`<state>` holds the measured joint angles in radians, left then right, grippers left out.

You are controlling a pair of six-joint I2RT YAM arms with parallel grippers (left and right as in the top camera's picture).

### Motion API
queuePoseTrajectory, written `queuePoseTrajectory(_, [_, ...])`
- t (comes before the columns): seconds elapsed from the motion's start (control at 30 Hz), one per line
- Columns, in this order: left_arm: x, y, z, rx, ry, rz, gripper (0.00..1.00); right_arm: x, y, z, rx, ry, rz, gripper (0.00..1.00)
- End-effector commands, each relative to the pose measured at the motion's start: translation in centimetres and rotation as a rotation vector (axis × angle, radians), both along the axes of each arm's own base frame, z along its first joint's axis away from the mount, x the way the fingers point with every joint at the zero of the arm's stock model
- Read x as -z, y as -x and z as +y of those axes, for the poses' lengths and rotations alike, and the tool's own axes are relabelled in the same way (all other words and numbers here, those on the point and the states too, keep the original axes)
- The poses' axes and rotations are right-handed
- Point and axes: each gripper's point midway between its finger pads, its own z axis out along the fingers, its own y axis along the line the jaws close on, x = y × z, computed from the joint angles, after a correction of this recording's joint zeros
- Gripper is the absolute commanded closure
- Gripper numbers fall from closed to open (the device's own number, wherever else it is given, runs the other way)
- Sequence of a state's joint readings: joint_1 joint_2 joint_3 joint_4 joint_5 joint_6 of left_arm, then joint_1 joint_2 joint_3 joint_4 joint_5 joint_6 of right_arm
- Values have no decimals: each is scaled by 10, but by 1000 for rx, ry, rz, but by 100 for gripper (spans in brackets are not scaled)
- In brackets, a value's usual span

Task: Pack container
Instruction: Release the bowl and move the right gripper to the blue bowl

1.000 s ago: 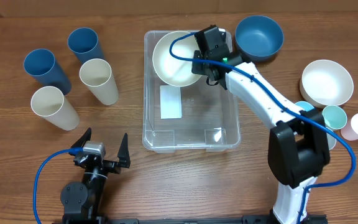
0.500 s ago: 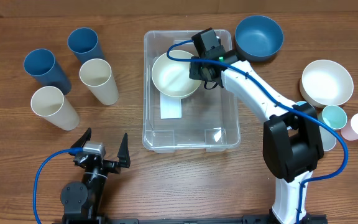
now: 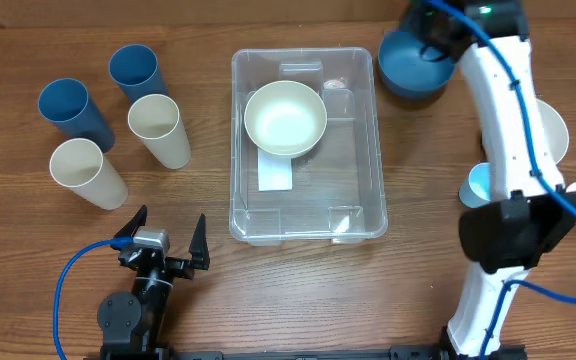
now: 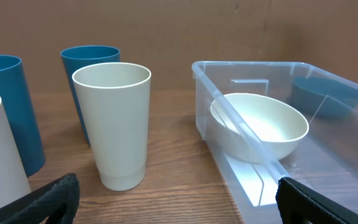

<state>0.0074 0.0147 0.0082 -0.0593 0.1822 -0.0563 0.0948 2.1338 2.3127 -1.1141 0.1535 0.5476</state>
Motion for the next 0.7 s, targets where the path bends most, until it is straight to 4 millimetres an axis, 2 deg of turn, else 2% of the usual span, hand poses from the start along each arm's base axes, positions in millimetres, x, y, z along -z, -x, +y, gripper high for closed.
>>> queuePoseTrajectory(0.0, [-1, 0, 2, -12, 10, -5, 0, 68, -16, -15, 124, -120, 113, 47])
queuePoseTrajectory(0.03, [-1, 0, 2, -12, 10, -5, 0, 89, -20, -18, 127, -132, 148, 48])
queuePoseTrajectory(0.13, [-1, 0, 2, -12, 10, -5, 0, 134, -24, -19, 147, -149, 223, 49])
queuePoseTrajectory(0.23, [-1, 0, 2, -12, 10, -5, 0, 151, -14, -33, 260, -162, 276, 51])
queuePoseTrajectory(0.37, [-1, 0, 2, -12, 10, -5, 0, 158, -7, -54, 324, -208, 308, 51])
queuePoseTrajectory(0.53, [-1, 0, 2, -12, 10, -5, 0, 192, -9, -51, 328, -232, 360, 52])
queuePoseTrajectory(0.6, [-1, 0, 2, -12, 10, -5, 0, 205, -10, -48, 322, -245, 377, 61])
queuePoseTrajectory(0.67, [-1, 0, 2, -12, 10, -5, 0, 216, -7, -48, 324, -243, 402, 63])
